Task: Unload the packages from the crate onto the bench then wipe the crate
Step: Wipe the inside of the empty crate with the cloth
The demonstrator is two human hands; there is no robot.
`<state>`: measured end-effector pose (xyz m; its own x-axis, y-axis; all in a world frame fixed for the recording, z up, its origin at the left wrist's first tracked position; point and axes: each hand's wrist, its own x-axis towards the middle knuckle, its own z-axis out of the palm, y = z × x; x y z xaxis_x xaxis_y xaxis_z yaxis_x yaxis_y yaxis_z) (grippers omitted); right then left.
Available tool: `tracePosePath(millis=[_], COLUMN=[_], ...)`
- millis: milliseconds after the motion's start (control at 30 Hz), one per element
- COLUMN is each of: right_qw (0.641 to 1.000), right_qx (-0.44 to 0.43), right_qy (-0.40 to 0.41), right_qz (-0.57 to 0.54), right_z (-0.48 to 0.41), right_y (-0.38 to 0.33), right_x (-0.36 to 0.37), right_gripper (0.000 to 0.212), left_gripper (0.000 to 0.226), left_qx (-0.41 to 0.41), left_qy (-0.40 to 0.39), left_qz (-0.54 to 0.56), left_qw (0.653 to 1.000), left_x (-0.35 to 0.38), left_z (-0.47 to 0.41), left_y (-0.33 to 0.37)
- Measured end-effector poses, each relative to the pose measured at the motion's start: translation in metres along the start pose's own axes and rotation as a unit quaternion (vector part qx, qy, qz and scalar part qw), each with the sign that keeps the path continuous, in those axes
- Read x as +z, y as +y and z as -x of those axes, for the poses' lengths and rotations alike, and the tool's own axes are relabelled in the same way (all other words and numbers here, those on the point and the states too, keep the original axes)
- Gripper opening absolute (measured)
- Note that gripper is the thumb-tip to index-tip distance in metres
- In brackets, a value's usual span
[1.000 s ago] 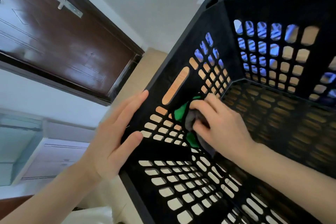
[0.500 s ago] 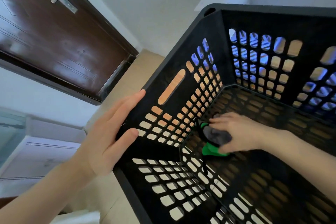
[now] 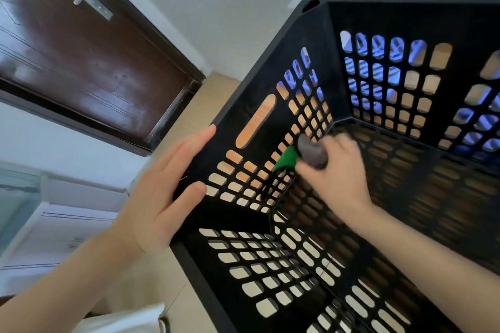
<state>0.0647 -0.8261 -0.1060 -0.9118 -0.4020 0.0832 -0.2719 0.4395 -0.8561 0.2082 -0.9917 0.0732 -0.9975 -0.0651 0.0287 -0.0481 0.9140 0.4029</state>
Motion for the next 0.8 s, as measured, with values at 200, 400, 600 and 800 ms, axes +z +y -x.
tracePosePath(millis=[200, 400, 600, 800], right_qw=[0.974, 0.976, 0.947, 0.931], right_qx=[0.079, -0.113, -0.301, -0.361], right_qy=[0.127, 0.076, 0.078, -0.001], right_qz=[-0.169, -0.171, -0.077, -0.05], right_z=[-0.024, 0.027, 0.018, 0.032], right_y=[-0.059, -0.092, -0.065, -0.031], right_x=[0.0, 0.019, 0.025, 0.046], right_gripper=[0.042, 0.049, 0.037, 0.028], left_gripper=[0.059, 0.058, 0.059, 0.061], left_qx=[0.006, 0.024, 0.015, -0.006], left_qy=[0.0, -0.003, -0.012, -0.017], left_qz=[0.001, -0.003, -0.001, 0.001], left_qw=[1.0, 1.0, 1.0, 1.0], left_x=[0.0, 0.0, 0.0, 0.0], left_z=[0.0, -0.003, -0.003, -0.001], left_y=[-0.001, 0.002, 0.0, -0.001])
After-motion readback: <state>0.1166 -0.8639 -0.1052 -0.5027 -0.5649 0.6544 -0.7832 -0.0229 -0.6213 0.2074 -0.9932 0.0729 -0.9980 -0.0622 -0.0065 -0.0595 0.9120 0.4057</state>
